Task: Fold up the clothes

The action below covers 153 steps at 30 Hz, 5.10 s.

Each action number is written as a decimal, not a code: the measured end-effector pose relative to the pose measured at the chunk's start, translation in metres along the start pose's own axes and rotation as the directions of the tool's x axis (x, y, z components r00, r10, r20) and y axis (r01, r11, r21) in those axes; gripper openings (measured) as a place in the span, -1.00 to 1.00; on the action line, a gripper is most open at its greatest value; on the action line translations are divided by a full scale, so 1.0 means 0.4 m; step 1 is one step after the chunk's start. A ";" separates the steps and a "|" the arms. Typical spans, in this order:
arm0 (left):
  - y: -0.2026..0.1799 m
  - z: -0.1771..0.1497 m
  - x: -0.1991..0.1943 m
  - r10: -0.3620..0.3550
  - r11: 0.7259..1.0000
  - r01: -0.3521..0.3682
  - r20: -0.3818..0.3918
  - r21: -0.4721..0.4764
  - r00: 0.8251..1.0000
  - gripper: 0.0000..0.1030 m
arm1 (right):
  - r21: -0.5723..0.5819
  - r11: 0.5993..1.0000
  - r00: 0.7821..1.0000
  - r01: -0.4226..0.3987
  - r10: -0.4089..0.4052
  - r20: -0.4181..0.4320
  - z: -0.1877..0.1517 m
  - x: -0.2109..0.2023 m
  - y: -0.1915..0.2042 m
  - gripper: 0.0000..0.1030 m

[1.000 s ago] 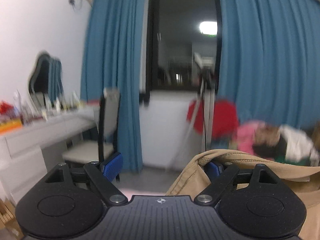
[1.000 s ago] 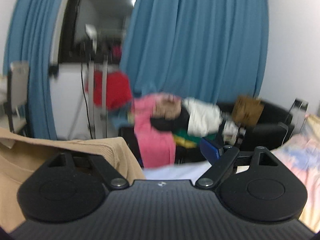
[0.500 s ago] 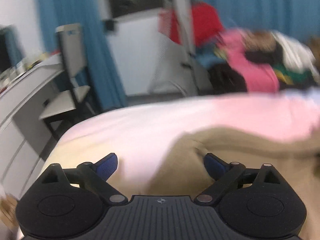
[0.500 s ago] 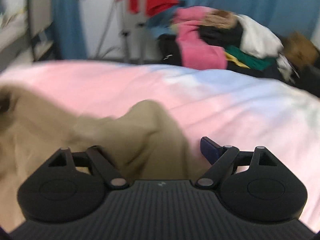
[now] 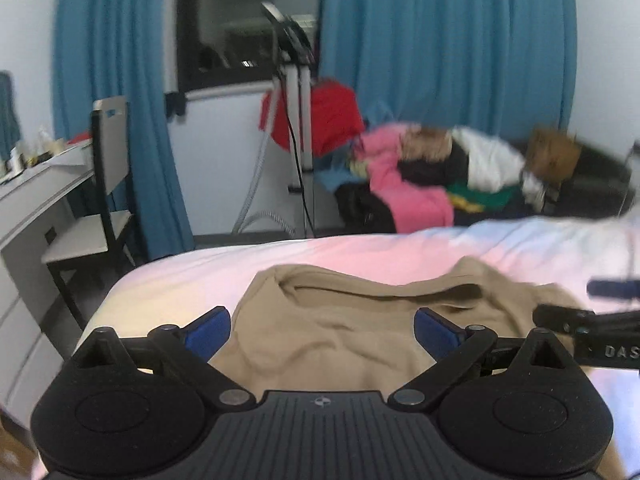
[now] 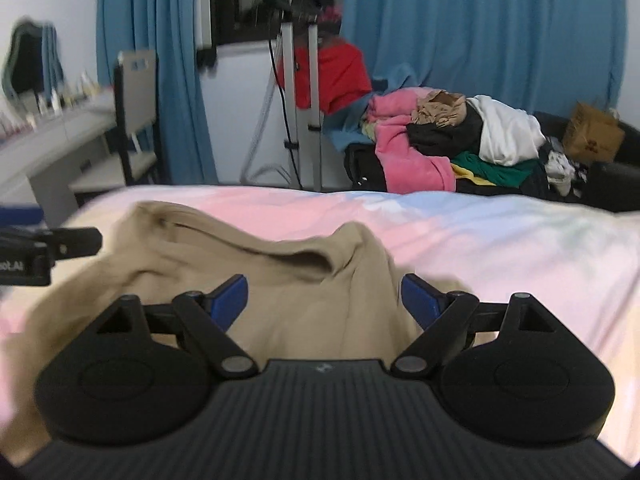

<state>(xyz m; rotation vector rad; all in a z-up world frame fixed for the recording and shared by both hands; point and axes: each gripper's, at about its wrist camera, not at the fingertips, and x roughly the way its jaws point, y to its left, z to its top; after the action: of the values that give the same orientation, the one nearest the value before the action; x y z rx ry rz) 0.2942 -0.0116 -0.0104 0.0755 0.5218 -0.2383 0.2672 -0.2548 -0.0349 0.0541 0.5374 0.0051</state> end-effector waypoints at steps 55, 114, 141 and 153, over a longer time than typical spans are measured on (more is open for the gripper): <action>0.403 -0.250 -0.244 0.151 0.820 -0.082 0.075 -0.567 0.986 -0.96 | 0.321 0.947 1.000 -0.027 0.029 -0.001 -0.364 -0.282 -0.072 0.65; 0.450 -0.250 -0.242 -0.070 0.930 -0.051 -0.310 -0.365 0.948 0.21 | 0.340 0.940 0.999 -0.031 0.036 -0.006 -0.343 -0.215 -0.087 0.65; 0.389 -0.516 -0.634 -0.080 0.962 -0.110 -0.642 -0.251 0.763 -0.94 | 0.331 0.941 0.992 0.064 -0.097 0.083 -0.341 -0.398 -0.140 0.65; 0.194 -0.410 -0.696 0.017 0.983 -0.093 -0.423 -0.159 0.906 0.16 | 0.348 0.937 0.992 0.024 -0.065 0.106 -0.332 -0.406 -0.139 0.65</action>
<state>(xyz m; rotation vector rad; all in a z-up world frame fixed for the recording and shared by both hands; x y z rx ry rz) -0.0001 0.1426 -0.0115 -0.0329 0.9692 -0.1171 0.0593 -0.3067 -0.0687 0.3848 0.4182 -0.1372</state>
